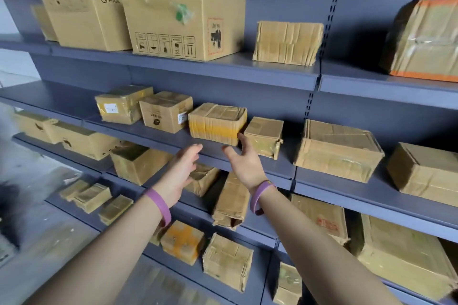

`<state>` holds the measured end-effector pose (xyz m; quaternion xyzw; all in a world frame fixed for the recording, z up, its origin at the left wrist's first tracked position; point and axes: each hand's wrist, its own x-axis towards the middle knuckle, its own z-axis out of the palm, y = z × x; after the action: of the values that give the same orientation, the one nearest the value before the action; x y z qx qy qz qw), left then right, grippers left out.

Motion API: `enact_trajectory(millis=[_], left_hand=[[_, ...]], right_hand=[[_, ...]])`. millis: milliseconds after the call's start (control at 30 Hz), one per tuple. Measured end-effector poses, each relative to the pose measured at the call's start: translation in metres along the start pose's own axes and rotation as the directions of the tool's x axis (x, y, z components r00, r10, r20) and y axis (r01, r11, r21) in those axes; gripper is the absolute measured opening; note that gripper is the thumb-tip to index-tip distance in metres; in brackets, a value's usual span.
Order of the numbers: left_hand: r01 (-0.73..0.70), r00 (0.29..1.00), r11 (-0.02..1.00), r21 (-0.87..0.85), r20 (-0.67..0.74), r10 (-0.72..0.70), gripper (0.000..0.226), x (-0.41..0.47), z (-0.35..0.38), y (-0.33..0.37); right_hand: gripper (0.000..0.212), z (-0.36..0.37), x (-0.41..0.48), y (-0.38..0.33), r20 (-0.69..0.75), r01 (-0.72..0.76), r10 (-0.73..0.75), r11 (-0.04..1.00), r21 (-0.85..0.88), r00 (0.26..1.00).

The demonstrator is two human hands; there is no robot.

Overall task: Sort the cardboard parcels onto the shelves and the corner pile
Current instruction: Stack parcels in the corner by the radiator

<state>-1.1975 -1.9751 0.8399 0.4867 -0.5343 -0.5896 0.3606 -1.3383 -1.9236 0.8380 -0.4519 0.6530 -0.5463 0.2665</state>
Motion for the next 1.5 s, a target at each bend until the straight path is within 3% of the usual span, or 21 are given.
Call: enact_trajectory(millis=[133, 300, 433, 600, 667, 733, 967, 1233, 1367, 1433, 1500], left_hand=[[0.015, 1.000, 1.000, 0.011, -0.025, -0.015, 0.045, 0.058, -0.043, 0.014], [0.009, 0.998, 1.000, 0.016, -0.061, -0.008, 0.029, 0.123, -0.101, 0.032], [-0.020, 0.998, 0.999, 0.024, -0.062, 0.022, 0.042, 0.163, -0.144, 0.046], [-0.022, 0.998, 1.000, 0.017, -0.058, 0.023, 0.031, 0.208, -0.199, 0.054], [-0.027, 0.999, 1.000, 0.012, -0.046, 0.027, 0.040, 0.225, -0.222, 0.055], [-0.026, 0.999, 0.999, 0.020, -0.036, 0.027, 0.043, 0.242, -0.247, 0.055], [-0.067, 0.998, 0.998, 0.018, -0.019, 0.067, 0.009, 0.298, -0.346, 0.061], [-0.094, 0.994, 0.994, 0.058, 0.061, 0.090, 0.024, 0.361, -0.429, 0.073], [-0.087, 0.988, 0.992, 0.088, 0.135, 0.074, 0.006, 0.393, -0.442, 0.066], [-0.065, 0.986, 0.995, 0.072, 0.160, 0.053, 0.042, 0.408, -0.444, 0.061], [-0.060, 0.982, 0.995, 0.078, 0.183, 0.045, 0.061, 0.423, -0.444, 0.057]], right_hand=[[0.081, 0.062, 0.054, -0.012, 0.012, -0.021, 0.021, 1.000, 0.001, 1.000], [0.060, 0.129, 0.116, -0.028, 0.039, 0.003, -0.005, 0.999, 0.050, 0.999], [0.060, 0.180, 0.156, -0.039, 0.047, 0.017, -0.019, 0.999, 0.042, 0.999], [0.060, 0.242, 0.190, -0.049, 0.058, 0.030, -0.030, 1.000, 0.009, 0.998], [0.061, 0.266, 0.202, -0.053, 0.049, 0.030, -0.029, 1.000, -0.008, 0.998], [0.059, 0.290, 0.214, -0.056, 0.029, 0.037, -0.036, 0.999, -0.016, 0.999], [0.058, 0.385, 0.241, -0.066, -0.055, -0.002, 0.003, 1.000, 0.017, 0.999], [0.063, 0.459, 0.267, -0.070, -0.192, -0.064, 0.069, 0.997, 0.033, 0.979], [0.059, 0.473, 0.283, -0.062, -0.261, -0.077, 0.084, 0.996, 0.037, 0.962], [0.063, 0.477, 0.289, -0.057, -0.268, -0.101, 0.112, 0.993, 0.057, 0.957], [0.069, 0.479, 0.294, -0.049, -0.271, -0.113, 0.128, 0.991, 0.073, 0.954]])
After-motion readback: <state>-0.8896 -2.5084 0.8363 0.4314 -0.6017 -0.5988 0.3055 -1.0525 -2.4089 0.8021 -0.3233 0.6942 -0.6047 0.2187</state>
